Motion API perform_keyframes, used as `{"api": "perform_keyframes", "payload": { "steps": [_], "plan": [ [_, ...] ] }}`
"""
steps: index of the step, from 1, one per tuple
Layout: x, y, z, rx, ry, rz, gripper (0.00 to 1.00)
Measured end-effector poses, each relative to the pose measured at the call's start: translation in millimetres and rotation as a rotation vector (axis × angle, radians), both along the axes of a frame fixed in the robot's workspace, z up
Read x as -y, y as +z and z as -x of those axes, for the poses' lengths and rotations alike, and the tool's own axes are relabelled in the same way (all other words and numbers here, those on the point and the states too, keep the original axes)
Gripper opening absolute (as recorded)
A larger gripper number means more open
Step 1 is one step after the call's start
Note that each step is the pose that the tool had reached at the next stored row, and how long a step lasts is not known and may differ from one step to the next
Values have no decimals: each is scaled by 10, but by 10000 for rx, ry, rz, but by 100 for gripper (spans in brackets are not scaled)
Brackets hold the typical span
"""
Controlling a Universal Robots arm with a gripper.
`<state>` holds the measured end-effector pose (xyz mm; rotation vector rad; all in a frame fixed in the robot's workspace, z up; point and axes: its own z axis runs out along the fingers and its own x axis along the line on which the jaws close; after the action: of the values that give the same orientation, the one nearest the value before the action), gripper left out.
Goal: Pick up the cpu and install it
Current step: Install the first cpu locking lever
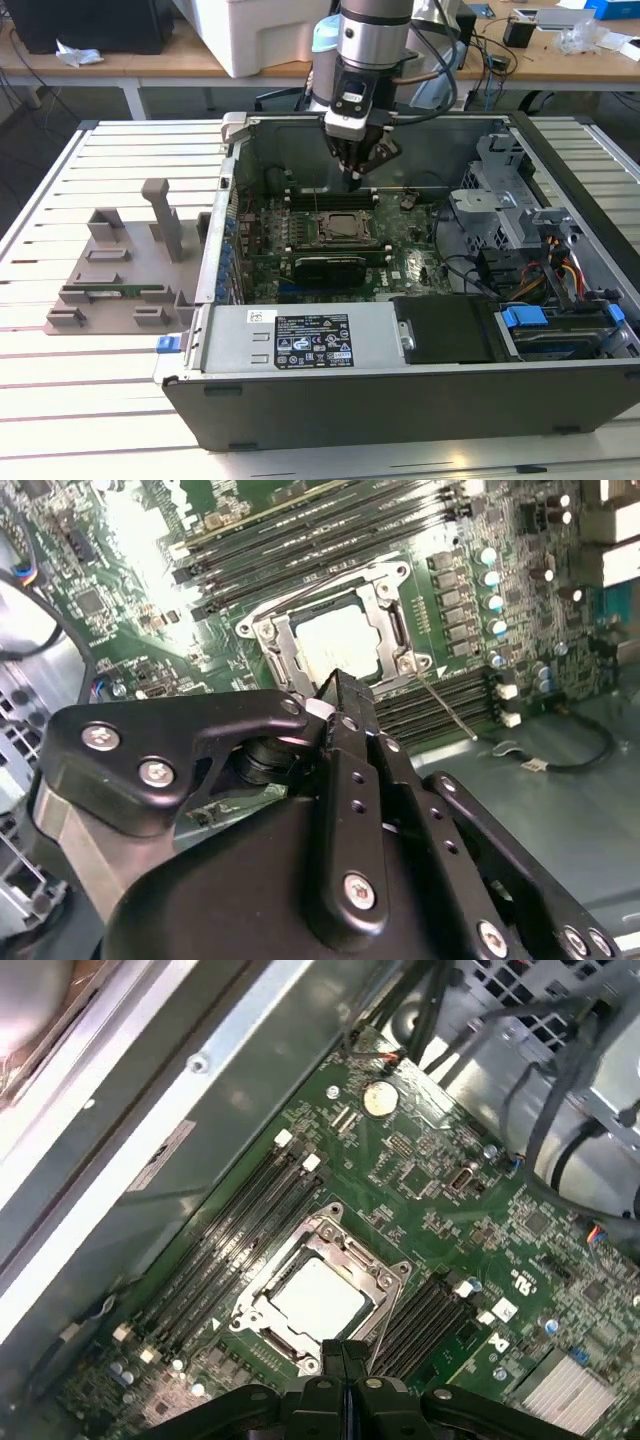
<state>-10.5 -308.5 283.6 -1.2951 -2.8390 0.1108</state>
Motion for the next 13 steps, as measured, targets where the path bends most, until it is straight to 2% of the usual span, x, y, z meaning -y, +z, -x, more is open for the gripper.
{"api": "perform_keyframes", "payload": {
  "steps": [4,5,6,8,10,13],
  "plan": [
    [0,-1,-1,1,1061,-23,11],
    [0,0,-1,6,1268,-90,11],
    [0,0,-1,10,1504,-200,11],
    [0,0,-1,15,1825,-305,11],
    [0,0,-2,11,2166,-312,11],
    [0,0,-2,-4,3099,-312,11]
  ]
}}
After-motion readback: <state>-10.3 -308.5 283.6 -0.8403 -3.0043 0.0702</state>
